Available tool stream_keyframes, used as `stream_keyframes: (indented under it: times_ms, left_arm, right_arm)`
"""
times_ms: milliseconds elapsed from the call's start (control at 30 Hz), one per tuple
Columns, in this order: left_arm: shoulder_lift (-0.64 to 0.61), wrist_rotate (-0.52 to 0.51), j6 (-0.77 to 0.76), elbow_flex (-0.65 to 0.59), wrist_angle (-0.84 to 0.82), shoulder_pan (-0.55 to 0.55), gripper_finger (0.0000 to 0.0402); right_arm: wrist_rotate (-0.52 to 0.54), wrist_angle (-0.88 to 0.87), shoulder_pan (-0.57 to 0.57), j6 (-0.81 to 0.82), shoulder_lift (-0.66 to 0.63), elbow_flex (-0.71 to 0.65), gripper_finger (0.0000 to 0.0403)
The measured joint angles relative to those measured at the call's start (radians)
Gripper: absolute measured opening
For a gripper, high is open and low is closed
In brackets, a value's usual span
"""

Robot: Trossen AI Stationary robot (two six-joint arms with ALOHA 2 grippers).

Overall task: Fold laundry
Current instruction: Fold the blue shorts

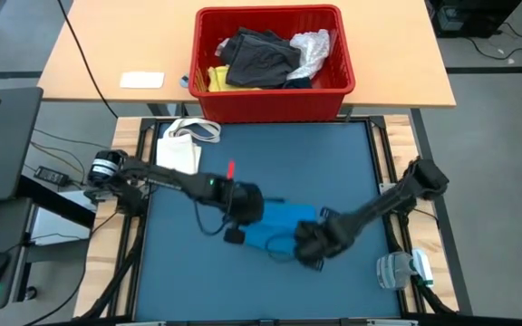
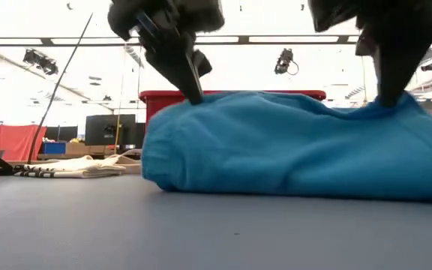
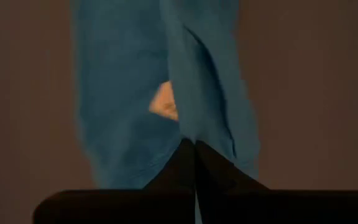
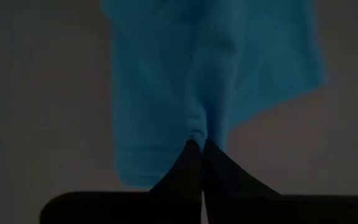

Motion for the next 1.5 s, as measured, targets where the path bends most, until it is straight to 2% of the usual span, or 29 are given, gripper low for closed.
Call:
stream_keyframes:
  times_ms: [167, 400, 533, 667, 900, 1033, 1167, 1267, 1500]
  left_arm:
    - [0.000, 0.008, 0.023, 0.000, -0.050, 0.096, 0.0000]
    - [0.010, 0.012, 0.023, -0.003, -0.073, 0.155, 0.0000]
    - [0.029, -0.049, -0.052, -0.020, 0.028, 0.186, 0.0006]
    - [0.067, -0.077, -0.115, -0.023, 0.072, 0.220, 0.0037]
    - [0.078, -0.088, -0.210, -0.023, 0.014, 0.246, 0.0106]
    - [0.047, -0.078, -0.353, -0.023, 0.006, 0.255, 0.0126]
    - [0.043, 0.055, -0.455, -0.022, 0.158, 0.196, 0.0125]
    - [0.080, 0.066, -0.506, -0.018, 0.280, 0.131, 0.0116]
    - [0.212, 0.044, -0.605, -0.022, 0.219, 0.083, 0.0103]
  right_arm:
    - [-0.005, 0.047, -0.122, -0.119, -0.064, -0.131, 0.0002]
    - [-0.057, 0.253, -0.301, -0.320, -0.118, -0.297, 0.0002]
    - [-0.057, 0.330, -0.382, -0.365, -0.117, -0.382, 0.0008]
    - [-0.072, 0.361, -0.434, -0.310, -0.118, -0.424, 0.0034]
    - [-0.055, 0.283, -0.438, -0.166, -0.161, -0.400, 0.0104]
    - [-0.055, 0.257, -0.432, -0.023, -0.220, -0.390, 0.0126]
    - [-0.088, 0.369, -0.380, 0.000, -0.261, -0.389, 0.0127]
    - [-0.088, 0.464, -0.343, -0.011, -0.250, -0.387, 0.0124]
    - [-0.015, 0.481, -0.299, 0.041, -0.110, -0.422, 0.0113]
